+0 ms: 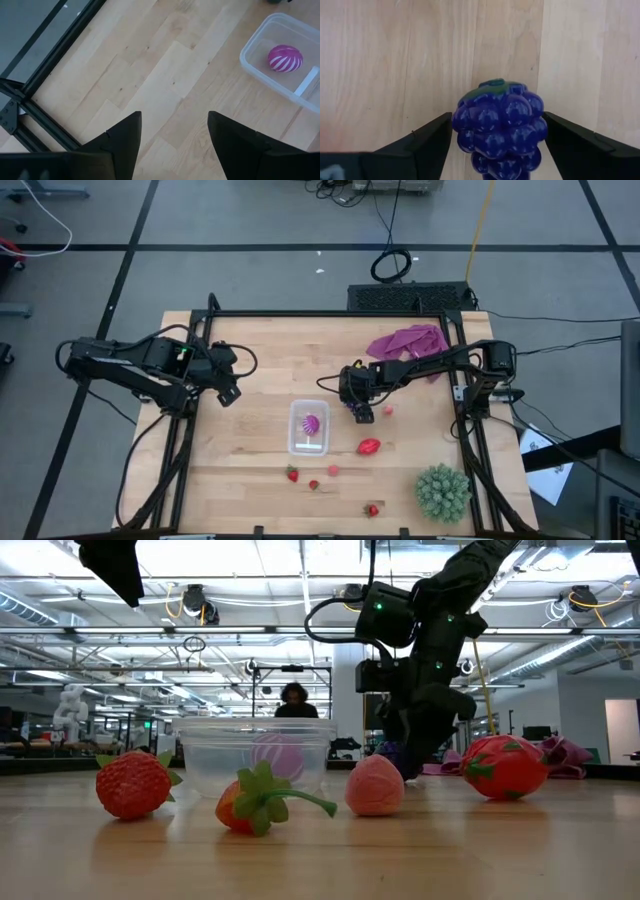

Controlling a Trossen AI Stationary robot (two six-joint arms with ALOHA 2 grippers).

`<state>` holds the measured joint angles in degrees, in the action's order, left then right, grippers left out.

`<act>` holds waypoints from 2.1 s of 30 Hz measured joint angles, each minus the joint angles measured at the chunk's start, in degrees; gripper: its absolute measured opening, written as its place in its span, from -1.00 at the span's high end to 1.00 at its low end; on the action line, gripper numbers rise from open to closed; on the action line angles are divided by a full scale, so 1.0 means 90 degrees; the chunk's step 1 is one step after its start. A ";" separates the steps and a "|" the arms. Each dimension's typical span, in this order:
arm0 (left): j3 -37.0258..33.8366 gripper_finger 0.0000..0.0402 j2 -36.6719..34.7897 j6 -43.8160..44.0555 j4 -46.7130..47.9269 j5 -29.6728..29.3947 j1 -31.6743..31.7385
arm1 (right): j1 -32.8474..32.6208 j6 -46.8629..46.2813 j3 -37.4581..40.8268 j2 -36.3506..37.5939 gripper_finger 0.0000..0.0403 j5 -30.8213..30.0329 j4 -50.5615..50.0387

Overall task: Pick and placing Produce into tupperware
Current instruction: Put the purple grapes into the transparent bin

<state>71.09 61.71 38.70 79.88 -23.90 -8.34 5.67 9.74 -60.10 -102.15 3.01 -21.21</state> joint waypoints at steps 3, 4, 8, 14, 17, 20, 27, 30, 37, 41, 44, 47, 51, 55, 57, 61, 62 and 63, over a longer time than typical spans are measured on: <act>0.0000 -0.16 0.0000 0.0002 0.0000 0.0000 -0.0001 | 0.0000 0.0000 0.0000 0.0000 -0.32 -0.0002 0.0000; 0.0000 -0.16 0.0000 0.0002 0.0000 0.0000 -0.0002 | 0.0000 -0.0002 0.0000 0.0000 -0.28 -0.0005 0.0001; 0.0000 -0.16 0.0000 0.0002 0.0000 0.0000 -0.0002 | 0.0000 -0.0002 0.0000 0.0000 -0.15 -0.0012 0.0001; 0.0000 -0.16 0.0000 0.0005 -0.0001 0.0000 0.0000 | 0.0000 -0.0005 0.0000 0.0046 -0.01 -0.0017 0.0009; 0.0000 -0.16 0.0000 0.0005 0.0000 -0.0002 -0.0002 | 0.0000 -0.0072 0.0000 0.0142 -0.01 -0.0017 0.0000; 0.0000 -0.16 0.0000 0.0007 -0.0001 -0.0002 -0.0001 | 0.0000 -0.0170 0.0000 0.0287 -0.04 -0.0019 0.0001; 0.0000 -0.16 0.0000 0.0010 -0.0002 -0.0005 -0.0002 | -0.0111 -0.0295 -0.0001 0.0729 -0.04 -0.0011 0.0204; 0.0000 -0.16 0.0000 0.0010 0.0000 -0.0005 -0.0001 | -0.0275 -0.0340 -0.0002 0.0868 -0.03 0.0008 0.0493; 0.0000 -0.16 -0.0002 -0.0083 -0.0002 -0.0012 -0.0002 | -0.0686 -0.0306 -0.0343 0.0886 -0.04 0.0021 0.0834; 0.0000 -0.16 -0.0002 -0.0109 -0.0002 -0.0015 -0.0002 | -0.0843 -0.0254 -0.0687 0.0882 -0.04 0.0029 0.0862; 0.0000 -0.16 -0.0002 -0.0164 -0.0002 -0.0016 -0.0001 | -0.0930 -0.0185 -0.0884 0.0866 -0.04 0.0028 0.1093; 0.0000 -0.16 -0.0002 -0.0168 -0.0002 -0.0017 0.0000 | -0.1006 -0.0175 -0.0981 0.0833 -0.04 0.0029 0.1267; 0.0000 -0.16 -0.0002 -0.0176 -0.0004 -0.0020 -0.0001 | -0.1110 -0.0202 -0.1014 0.0759 -0.04 0.0033 0.1837; 0.0000 -0.16 -0.0002 -0.0261 -0.0010 -0.0044 -0.0002 | -0.1205 -0.0380 -0.1044 0.0592 -0.04 0.0377 0.2210; 0.0000 -0.16 -0.0005 -0.0257 -0.0013 -0.0044 -0.0002 | -0.1271 -0.0464 -0.1032 0.0554 -0.03 0.0503 0.2220; 0.0000 -0.16 -0.0004 -0.0270 -0.0027 -0.0050 0.0000 | -0.1394 -0.0555 -0.1128 0.0351 -0.03 0.0523 0.2304; 0.0000 -0.16 -0.0005 -0.0273 -0.0030 -0.0057 0.0000 | -0.1424 -0.0576 -0.1182 0.0236 -0.03 0.0527 0.2343; 0.0000 -0.16 -0.0004 -0.0287 -0.0038 -0.0072 0.0000 | -0.1454 -0.0576 -0.1289 0.0121 -0.04 0.0525 0.2503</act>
<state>71.09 61.68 36.11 79.54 -24.55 -8.34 -7.42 4.56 -71.70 -101.06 7.73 1.32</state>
